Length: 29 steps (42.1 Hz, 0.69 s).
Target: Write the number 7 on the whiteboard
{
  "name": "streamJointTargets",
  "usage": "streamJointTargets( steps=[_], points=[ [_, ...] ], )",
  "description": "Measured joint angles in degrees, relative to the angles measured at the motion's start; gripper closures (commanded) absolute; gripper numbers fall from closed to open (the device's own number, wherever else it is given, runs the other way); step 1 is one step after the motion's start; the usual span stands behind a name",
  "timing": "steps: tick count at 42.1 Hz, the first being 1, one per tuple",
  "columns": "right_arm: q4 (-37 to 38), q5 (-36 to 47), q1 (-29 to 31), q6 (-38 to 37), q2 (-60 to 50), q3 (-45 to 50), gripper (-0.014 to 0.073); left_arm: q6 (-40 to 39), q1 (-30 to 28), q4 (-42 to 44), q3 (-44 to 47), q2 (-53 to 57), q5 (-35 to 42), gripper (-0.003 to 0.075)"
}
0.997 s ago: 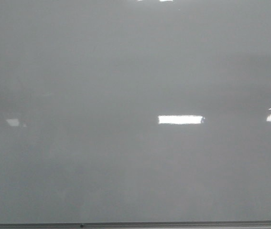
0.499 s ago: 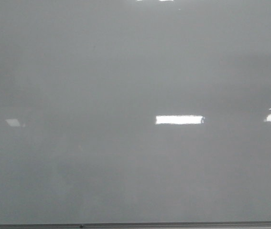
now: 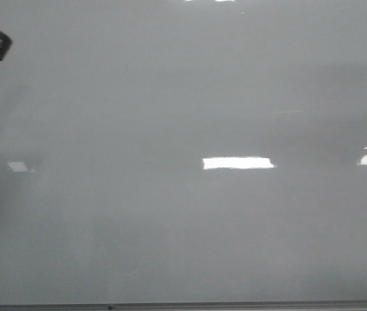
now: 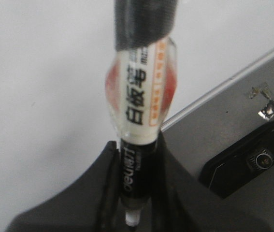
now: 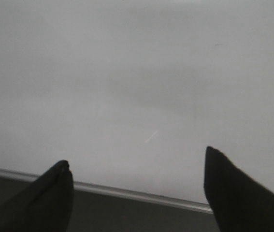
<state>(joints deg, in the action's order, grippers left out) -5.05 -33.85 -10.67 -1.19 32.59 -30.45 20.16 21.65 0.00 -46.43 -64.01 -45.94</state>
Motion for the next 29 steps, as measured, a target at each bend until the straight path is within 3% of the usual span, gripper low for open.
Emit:
streamJointTargets(
  steps=[7,15,29],
  points=[
    [-1.6,-4.9,-9.1,4.7,6.8,-5.6,0.0013,7.0,10.5,0.0,0.0,5.3,1.5,0.0678],
    [-7.4,-8.5,-20.6,15.8,14.5,-12.9,0.0013,10.7,21.2,0.0,0.0,11.3,3.3,0.0678],
    [-18.2,-11.9,-35.6,33.9,25.2,-26.2,0.0013,11.5,31.1,0.0,0.0,13.4,3.4,0.0678]
  ],
)
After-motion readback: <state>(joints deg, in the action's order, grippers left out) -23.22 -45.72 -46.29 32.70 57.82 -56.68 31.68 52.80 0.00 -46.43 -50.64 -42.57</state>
